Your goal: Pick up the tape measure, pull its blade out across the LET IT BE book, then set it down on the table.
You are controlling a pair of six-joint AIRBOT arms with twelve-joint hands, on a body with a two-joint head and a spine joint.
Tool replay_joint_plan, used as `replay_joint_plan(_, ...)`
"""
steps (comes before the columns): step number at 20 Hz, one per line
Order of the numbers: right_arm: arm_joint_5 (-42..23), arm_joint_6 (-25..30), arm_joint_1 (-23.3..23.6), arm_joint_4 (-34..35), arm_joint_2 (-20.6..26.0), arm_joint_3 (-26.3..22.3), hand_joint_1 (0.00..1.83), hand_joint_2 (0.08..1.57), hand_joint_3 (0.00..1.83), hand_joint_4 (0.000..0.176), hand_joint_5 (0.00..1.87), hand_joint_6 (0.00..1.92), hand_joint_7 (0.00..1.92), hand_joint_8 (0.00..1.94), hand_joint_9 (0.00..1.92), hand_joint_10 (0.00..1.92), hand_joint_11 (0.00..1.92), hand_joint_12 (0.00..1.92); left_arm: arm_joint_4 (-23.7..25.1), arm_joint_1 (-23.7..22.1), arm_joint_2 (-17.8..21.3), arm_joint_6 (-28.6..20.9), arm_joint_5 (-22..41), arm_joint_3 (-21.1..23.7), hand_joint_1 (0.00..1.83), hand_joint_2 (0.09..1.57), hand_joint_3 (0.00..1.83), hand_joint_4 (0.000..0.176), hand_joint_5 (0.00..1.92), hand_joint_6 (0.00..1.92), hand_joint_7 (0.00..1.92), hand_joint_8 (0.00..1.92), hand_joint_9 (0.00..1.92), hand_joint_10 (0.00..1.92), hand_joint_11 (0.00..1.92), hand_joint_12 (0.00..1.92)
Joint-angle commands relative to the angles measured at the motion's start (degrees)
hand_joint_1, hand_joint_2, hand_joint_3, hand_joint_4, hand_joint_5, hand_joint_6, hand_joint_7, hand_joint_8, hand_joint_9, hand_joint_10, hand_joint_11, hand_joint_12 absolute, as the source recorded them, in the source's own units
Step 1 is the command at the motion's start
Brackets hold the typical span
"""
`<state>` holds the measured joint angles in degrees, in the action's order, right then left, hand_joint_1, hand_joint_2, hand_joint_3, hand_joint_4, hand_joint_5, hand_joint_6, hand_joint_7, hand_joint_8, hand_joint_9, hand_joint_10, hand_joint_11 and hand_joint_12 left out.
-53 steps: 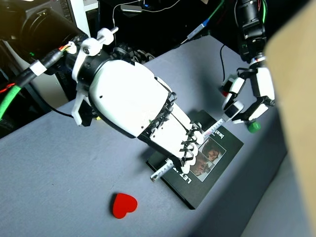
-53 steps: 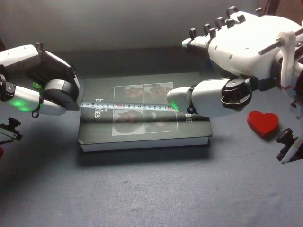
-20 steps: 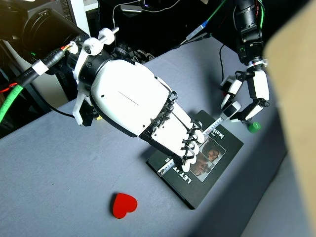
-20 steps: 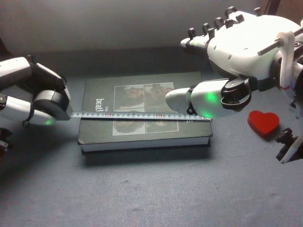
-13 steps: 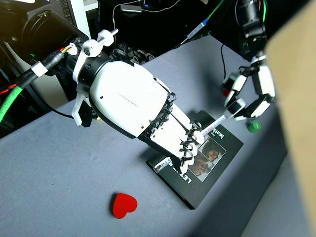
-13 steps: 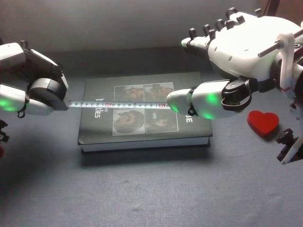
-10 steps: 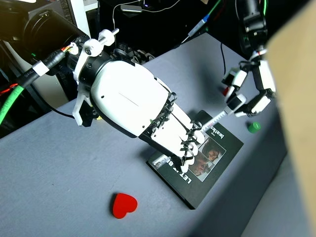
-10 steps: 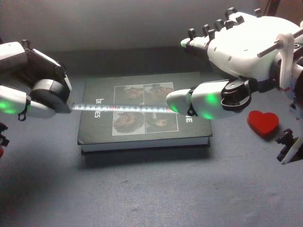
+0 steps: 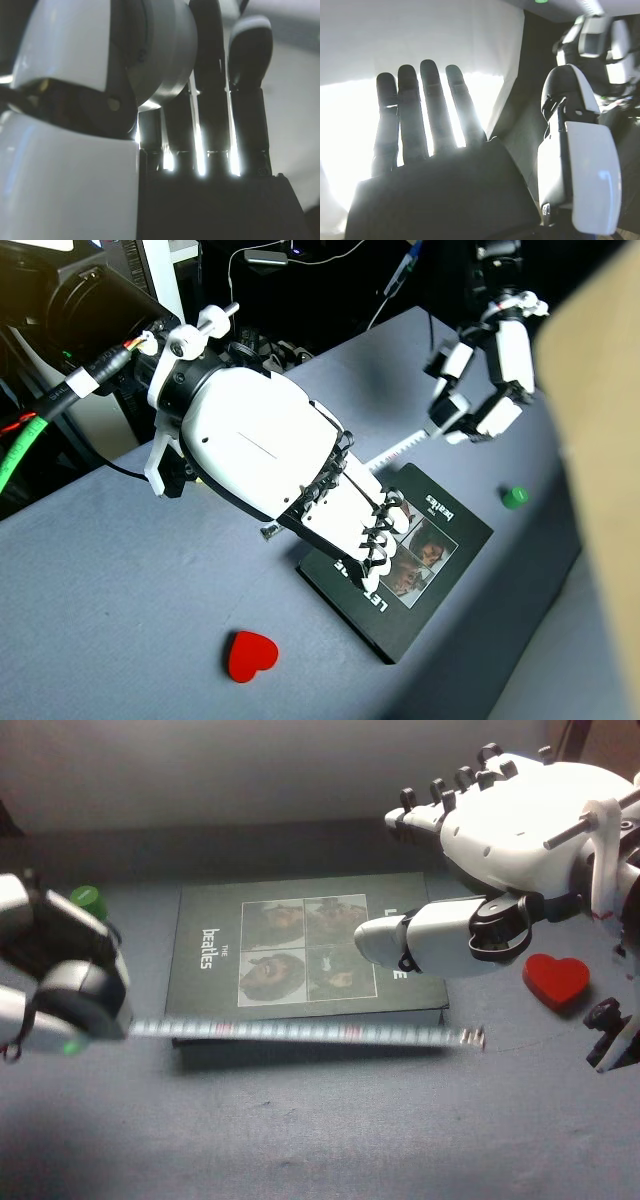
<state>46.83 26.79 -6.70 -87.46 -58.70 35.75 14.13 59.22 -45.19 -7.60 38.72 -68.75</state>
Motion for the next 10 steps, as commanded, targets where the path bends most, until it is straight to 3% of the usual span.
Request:
replay_joint_plan(1,0.4,0.1,0.4,-4.3,0.2,0.0,0.04,1.1,0.0,0.0,0.17,0.0,0.26,0.0,0.25,0.0,0.0,0.72,-4.0,0.3,-0.3,0.1,8.6,-0.1,1.4,1.03,0.0,0.0,1.0,0.81,1.28,0.37,1.15,0.88,1.07,0.76)
replay_joint_plan(10,0.2,0.0,0.2,-4.3,0.1,0.0,0.04,1.14,0.0,0.0,0.19,0.0,0.27,0.0,0.26,0.0,0.0,0.71,-11.8,12.4,-5.1,4.2,14.8,-1.2,1.4,1.03,0.0,0.0,1.0,0.83,1.28,0.35,1.14,0.89,1.08,0.74)
